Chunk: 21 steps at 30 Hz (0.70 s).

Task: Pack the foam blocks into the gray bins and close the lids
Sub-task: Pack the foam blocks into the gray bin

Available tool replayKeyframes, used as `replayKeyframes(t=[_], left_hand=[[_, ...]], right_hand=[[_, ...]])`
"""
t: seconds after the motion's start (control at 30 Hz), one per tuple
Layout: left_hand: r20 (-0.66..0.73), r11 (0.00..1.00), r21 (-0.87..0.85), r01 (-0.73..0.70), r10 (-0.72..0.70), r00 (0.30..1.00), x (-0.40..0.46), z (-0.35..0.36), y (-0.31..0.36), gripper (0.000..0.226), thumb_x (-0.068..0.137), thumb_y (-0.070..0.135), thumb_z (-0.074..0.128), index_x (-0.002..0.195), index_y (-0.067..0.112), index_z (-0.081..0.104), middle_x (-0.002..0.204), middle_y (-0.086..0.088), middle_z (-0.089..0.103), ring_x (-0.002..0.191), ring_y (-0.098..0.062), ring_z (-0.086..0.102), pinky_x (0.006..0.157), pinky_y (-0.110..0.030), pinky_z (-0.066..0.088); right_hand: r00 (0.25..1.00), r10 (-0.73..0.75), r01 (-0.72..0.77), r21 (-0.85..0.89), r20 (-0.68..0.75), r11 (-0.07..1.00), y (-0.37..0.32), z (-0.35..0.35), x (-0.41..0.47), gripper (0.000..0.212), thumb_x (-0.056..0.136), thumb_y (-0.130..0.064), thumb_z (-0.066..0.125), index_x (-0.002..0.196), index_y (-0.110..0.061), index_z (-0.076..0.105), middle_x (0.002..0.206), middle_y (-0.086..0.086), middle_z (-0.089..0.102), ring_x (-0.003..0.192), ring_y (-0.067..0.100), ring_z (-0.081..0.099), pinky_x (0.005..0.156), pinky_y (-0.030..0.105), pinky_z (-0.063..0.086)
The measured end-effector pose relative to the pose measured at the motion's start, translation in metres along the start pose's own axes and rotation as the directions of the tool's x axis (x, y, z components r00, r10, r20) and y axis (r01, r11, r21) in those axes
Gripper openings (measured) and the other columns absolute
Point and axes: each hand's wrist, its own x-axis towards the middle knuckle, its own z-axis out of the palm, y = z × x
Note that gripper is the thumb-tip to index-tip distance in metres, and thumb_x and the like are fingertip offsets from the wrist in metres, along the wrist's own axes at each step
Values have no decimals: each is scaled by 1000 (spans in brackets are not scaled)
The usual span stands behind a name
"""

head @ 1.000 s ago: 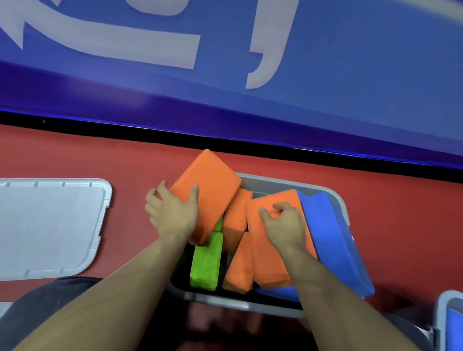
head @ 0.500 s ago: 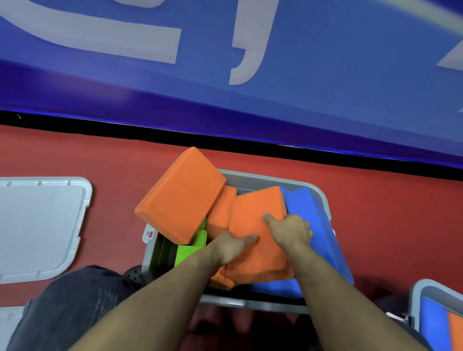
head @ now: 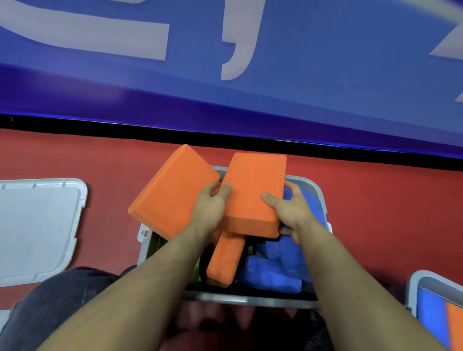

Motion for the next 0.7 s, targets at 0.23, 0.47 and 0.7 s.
replayKeyframes(t=[0.23,0.47,0.7], left_hand=[[-24,988,131,77,-75,997,-1,-16,-15,51,102,33,53,147,9,43,140,-5,53,126,-25,54,109,-39,42],[74,944,242,224,-248,966,6,-30,-56,51,99,32,57,141,5,46,135,-12,60,122,-29,58,103,-36,45],[212,950,235,207,-258,942,10,-15,-62,59,99,10,49,156,11,32,153,-5,47,132,-26,54,110,-39,45]], right_hand=[[973,-184,170,-108,-138,980,3,21,19,68,95,-26,70,152,-16,35,141,7,57,124,26,58,108,42,46],[976,-117,82,-186,-183,979,9,44,47,49,99,-19,63,144,-8,45,136,13,61,122,31,60,103,40,47],[992,-86,55,-314,-88,948,13,46,51,61,103,-32,50,157,-14,31,152,8,47,136,32,48,114,45,39]])
